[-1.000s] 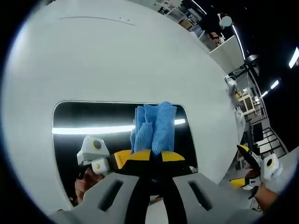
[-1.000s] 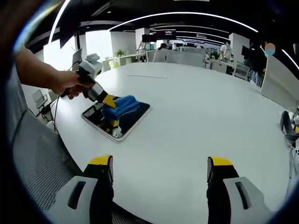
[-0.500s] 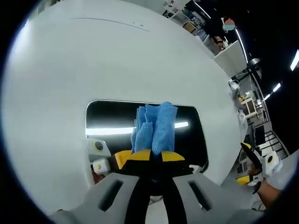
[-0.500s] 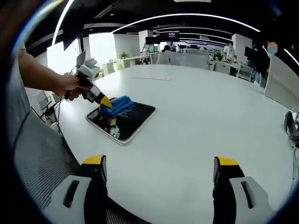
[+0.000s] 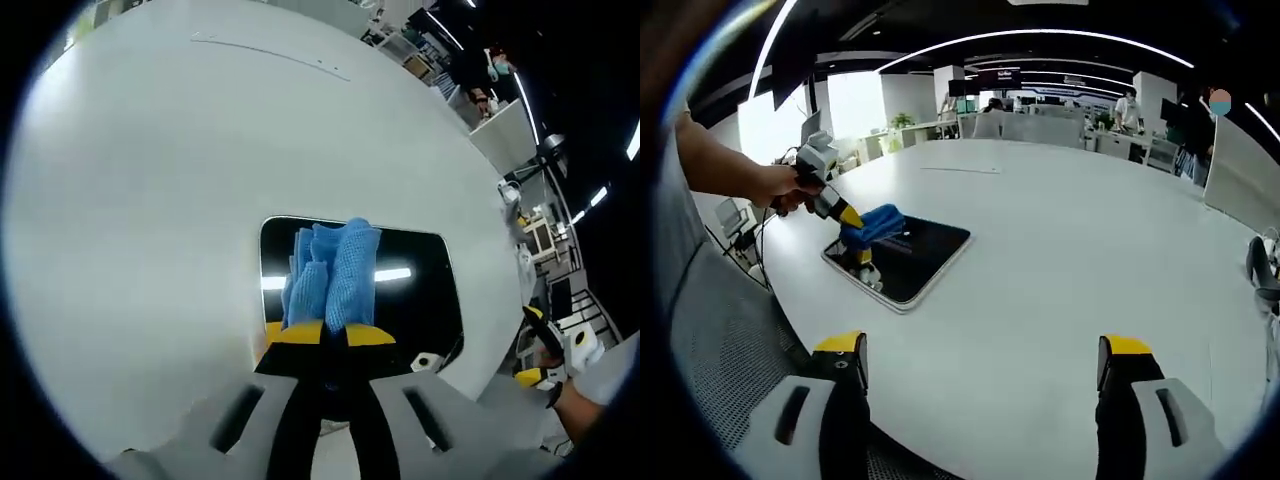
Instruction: Wipe the mirror surface with the cleaning cloth until all visible marks leave the cleaned area.
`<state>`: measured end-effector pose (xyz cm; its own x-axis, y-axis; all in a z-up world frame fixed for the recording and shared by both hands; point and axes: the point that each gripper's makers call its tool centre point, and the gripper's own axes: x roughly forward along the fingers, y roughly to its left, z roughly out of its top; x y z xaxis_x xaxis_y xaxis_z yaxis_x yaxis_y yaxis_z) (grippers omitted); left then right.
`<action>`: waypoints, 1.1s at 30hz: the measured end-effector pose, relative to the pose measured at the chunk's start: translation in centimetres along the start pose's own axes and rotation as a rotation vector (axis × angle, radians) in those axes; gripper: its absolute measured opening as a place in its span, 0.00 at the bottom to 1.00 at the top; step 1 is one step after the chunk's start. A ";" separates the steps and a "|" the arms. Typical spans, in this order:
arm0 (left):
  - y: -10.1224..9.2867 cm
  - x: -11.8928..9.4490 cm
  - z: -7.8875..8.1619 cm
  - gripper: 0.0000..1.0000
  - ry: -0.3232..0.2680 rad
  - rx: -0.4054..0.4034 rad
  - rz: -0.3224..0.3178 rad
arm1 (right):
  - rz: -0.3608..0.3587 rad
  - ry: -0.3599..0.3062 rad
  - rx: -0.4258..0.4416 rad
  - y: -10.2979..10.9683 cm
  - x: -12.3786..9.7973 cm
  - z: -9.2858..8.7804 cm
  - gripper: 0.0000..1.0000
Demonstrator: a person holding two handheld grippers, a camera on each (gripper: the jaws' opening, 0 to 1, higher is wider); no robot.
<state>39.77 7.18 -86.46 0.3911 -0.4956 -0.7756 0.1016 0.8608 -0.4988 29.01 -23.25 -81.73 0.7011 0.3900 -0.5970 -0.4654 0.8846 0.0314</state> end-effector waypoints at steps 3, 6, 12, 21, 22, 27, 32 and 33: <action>0.2 -0.2 0.0 0.02 -0.002 -0.002 0.000 | 0.002 -0.001 -0.013 0.1 0.0 0.1 0.96; 0.3 -0.3 0.0 0.02 -0.004 -0.009 -0.001 | 0.010 0.000 -0.014 0.5 0.0 0.2 0.98; 1.1 -0.9 0.0 0.02 -0.002 -0.015 0.008 | 0.071 0.011 -0.029 2.1 0.4 0.1 0.98; 1.6 -1.2 -0.2 0.03 -0.005 -0.016 0.012 | 0.054 0.005 0.021 1.4 0.2 0.1 0.98; 1.6 -1.2 -0.2 0.03 -0.005 -0.018 0.012 | 0.054 0.008 0.013 1.4 0.2 0.1 0.98; 1.6 -1.2 -0.2 0.03 -0.011 0.016 0.015 | 0.046 0.006 0.035 1.2 0.2 0.1 0.98; 1.7 -1.5 -0.2 0.03 -0.016 0.070 0.036 | 0.043 0.010 0.066 1.0 0.1 0.0 0.98; 2.0 -1.5 -0.1 0.03 -0.015 0.064 0.035 | 0.061 0.002 0.125 1.1 0.1 0.1 0.98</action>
<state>39.26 9.65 -86.35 0.4090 -0.4635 -0.7860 0.1454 0.8835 -0.4453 28.57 -22.19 -81.69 0.6724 0.4435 -0.5926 -0.4361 0.8843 0.1669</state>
